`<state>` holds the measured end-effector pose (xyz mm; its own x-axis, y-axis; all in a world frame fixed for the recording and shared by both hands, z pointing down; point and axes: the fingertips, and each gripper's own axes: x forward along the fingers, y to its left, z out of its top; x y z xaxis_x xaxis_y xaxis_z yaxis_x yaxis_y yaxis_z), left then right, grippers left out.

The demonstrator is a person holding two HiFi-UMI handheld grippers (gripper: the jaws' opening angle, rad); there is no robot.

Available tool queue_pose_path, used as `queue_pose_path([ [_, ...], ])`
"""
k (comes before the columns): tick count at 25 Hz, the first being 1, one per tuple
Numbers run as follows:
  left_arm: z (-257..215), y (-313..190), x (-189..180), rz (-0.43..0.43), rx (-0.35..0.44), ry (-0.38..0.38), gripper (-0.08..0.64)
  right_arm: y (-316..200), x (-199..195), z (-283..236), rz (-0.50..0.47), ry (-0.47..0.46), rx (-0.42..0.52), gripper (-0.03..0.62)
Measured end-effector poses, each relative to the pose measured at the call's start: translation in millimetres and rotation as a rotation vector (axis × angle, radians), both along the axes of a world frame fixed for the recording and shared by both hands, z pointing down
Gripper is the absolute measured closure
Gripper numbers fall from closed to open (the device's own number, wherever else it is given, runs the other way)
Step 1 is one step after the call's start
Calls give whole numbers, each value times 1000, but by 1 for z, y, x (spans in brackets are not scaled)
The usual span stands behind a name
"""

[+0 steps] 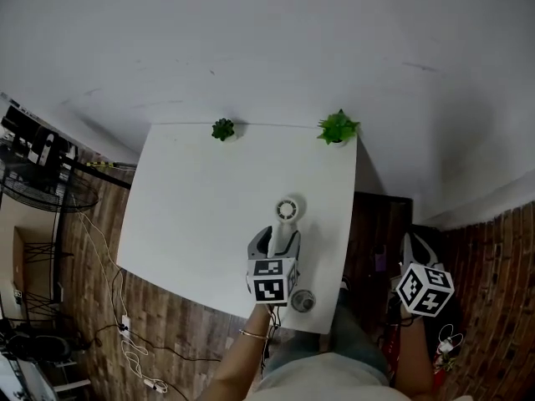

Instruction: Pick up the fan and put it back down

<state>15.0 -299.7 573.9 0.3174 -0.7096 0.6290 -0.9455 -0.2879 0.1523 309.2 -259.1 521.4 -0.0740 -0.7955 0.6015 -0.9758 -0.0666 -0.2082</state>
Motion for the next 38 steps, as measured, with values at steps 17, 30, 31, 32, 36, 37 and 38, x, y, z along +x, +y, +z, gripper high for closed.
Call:
queue_pose_path([
  [17,52,8,-4,-19,-125,-56,311,-9,-8,46,-49,-16,-97,591],
  [30,60,-10,0,0,-175,-72,311,-22,-5,55,-50,-28,-115,591],
  [31,61,-11,1,2,-179,-74,311,-23,-5,55,-49,-29,-116,591],
  [32,62,-11,1,2,-183,-76,311,-24,-5,56,-48,-31,-116,591],
  [36,64,-11,0,-3,-202,-85,313,-24,-3,57,-43,-35,-118,591],
  [37,65,-11,0,-3,-208,-85,313,-24,-2,57,-41,-35,-118,591],
  [38,65,-11,0,-4,-213,-85,314,-24,-1,57,-40,-35,-118,591],
])
